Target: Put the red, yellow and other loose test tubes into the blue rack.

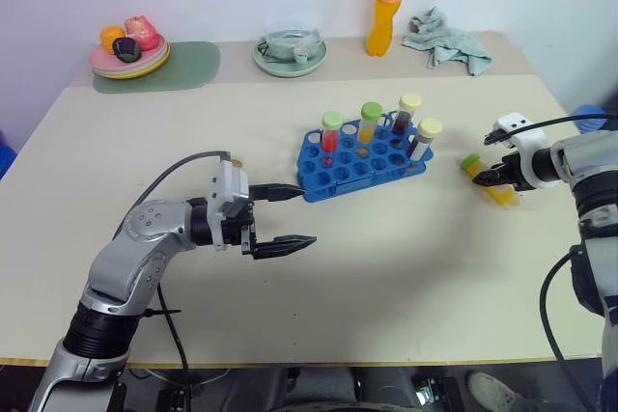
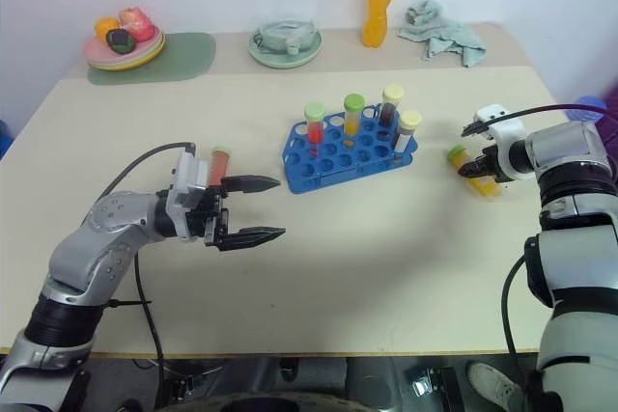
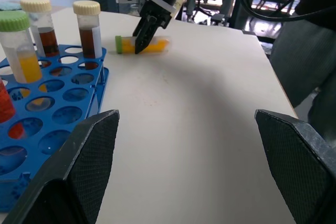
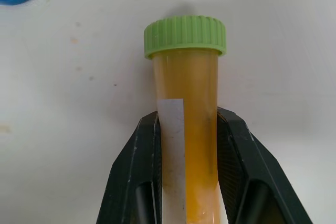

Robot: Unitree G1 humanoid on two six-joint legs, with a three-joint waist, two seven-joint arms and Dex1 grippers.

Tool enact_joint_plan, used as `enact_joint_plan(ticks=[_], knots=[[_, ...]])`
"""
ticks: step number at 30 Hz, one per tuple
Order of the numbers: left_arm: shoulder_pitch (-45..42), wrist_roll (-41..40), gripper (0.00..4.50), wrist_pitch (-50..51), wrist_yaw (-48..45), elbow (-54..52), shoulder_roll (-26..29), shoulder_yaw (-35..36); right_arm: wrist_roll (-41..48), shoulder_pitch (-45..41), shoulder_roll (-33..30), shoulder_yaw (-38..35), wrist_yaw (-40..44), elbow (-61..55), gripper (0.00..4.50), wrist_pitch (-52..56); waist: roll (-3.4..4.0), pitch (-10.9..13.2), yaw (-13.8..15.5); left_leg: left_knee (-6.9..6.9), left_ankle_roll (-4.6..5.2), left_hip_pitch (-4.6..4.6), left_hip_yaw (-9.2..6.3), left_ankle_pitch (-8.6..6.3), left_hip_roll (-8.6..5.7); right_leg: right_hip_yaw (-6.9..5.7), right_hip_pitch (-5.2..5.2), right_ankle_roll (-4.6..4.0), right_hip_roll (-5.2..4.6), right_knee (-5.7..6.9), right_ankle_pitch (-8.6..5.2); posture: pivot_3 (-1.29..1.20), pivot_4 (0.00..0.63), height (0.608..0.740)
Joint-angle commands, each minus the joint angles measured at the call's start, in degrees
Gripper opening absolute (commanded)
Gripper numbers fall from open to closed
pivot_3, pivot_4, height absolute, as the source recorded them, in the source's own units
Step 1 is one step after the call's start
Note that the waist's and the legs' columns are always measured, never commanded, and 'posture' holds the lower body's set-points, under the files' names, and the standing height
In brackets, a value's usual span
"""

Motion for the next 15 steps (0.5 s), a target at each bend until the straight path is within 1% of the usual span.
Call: enact_joint_plan(ticks=[1, 3, 4, 5, 6, 8, 9, 11, 12, 14, 15], knots=[[0.72, 0.10, 4.26, -1.42, 0.49, -1.44, 0.15, 0.98, 8.28, 10.81, -3.66, -8.04, 6.11, -22.34, 0.75, -4.37, 0.00, 0.01, 0.34, -0.02, 0.00, -0.01, 0.00, 0.00, -0.01, 0.00, -0.02, 0.00, 0.00, 0.00, 0.00, 0.00, 0.150, 0.739], [0.94, 0.26, 4.26, -1.64, 0.54, -1.26, 0.24, 1.02, 17.77, 21.57, -4.91, -14.04, 12.61, -38.21, 0.75, -1.47, 0.03, 0.02, 0.53, -0.02, 0.00, -0.06, -0.02, -0.02, -0.01, -0.01, -0.04, 0.01, -0.01, -0.03, -0.01, 0.00, 0.150, 0.739], [0.96, 0.27, 4.26, -1.73, 0.51, -1.17, 0.27, 1.00, 20.27, 26.55, -5.37, -16.03, 13.38, -45.05, 0.75, -0.37, 0.04, 0.01, 0.79, -0.01, 0.02, -0.11, -0.03, -0.02, -0.01, -0.02, -0.07, 0.01, -0.02, -0.03, -0.01, 0.00, 0.150, 0.739], [0.91, 0.27, 4.26, -1.80, 0.47, -1.03, 0.24, 0.95, 23.24, 31.13, -4.22, -18.73, 11.99, -52.28, 0.75, 1.59, 0.04, 0.01, 1.07, 0.01, 0.04, -0.14, -0.04, -0.04, -0.01, -0.02, -0.08, 0.01, -0.03, -0.03, -0.01, 0.00, 0.150, 0.739], [0.85, 0.25, 4.26, -1.86, 0.46, -0.92, 0.22, 0.89, 24.93, 34.03, -3.31, -20.58, 10.11, -56.94, 0.75, 2.97, 0.04, 0.01, 1.09, 0.04, 0.05, -0.15, -0.04, -0.05, 0.00, -0.02, -0.08, 0.02, -0.05, -0.03, -0.01, 0.00, 0.150, 0.739], [0.35, 0.32, 4.26, -2.09, 0.16, -0.34, 0.10, 0.55, 30.81, 38.84, 2.30, -24.41, 4.68, -66.51, 0.75, 6.00, 0.04, 0.01, 1.04, 0.15, 0.04, -0.15, -0.01, -0.06, 0.00, 0.03, -0.08, 0.01, -0.06, 0.00, 0.00, 0.00, 0.150, 0.739], [-0.02, 0.28, 4.26, -2.13, 0.01, 0.02, 0.00, 0.44, 32.46, 40.11, 5.61, -25.57, 1.30, -69.37, 0.75, 6.38, 0.04, 0.01, 0.97, 0.21, -0.01, -0.14, -0.02, -0.09, 0.02, 0.06, -0.08, -0.03, -0.04, -0.01, 0.03, 0.00, 0.150, 0.739], [-0.58, 0.19, 4.26, -2.13, -0.27, 0.57, -0.14, 0.32, 30.61, 40.40, 14.45, -27.29, -8.50, -71.17, 0.75, -0.28, -0.03, -0.02, 0.87, 0.23, -0.06, -0.09, -0.04, -0.11, 0.03, 0.14, -0.08, -0.12, 0.00, -0.01, 0.03, 0.00, 0.150, 0.739], [-0.81, 0.22, 4.26, -2.16, -0.46, 0.80, -0.16, 0.27, 30.25, 39.50, 18.31, -28.06, -12.01, -70.52, 0.75, -3.20, -0.02, -0.02, 0.93, 0.22, -0.07, -0.02, -0.04, -0.12, 0.04, 0.15, -0.03, -0.22, 0.01, -0.02, 0.00, 0.00, 0.150, 0.739], [-1.30, 0.17, 4.26, -2.20, -0.91, 1.42, -0.22, 0.24, 32.76, 36.07, 25.12, -29.20, -14.01, -66.74, 0.75, -8.86, -0.01, -0.01, 1.07, 0.21, -0.08, -0.01, -0.04, -0.11, 0.03, 0.16, -0.03, -0.28, 0.01, -0.04, -0.03, 0.00, 0.150, 0.739], [-1.48, 0.26, 4.26, -2.32, -1.08, 1.73, -0.25, 0.20, 32.41, 34.64, 28.08, -29.14, -15.07, -64.73, 0.75, -13.19, -0.01, -0.01, 1.08, 0.19, -0.08, -0.01, -0.03, -0.11, -0.01, 0.16, -0.06, -0.23, 0.01, -0.05, 0.00, 0.00, 0.150, 0.739]])
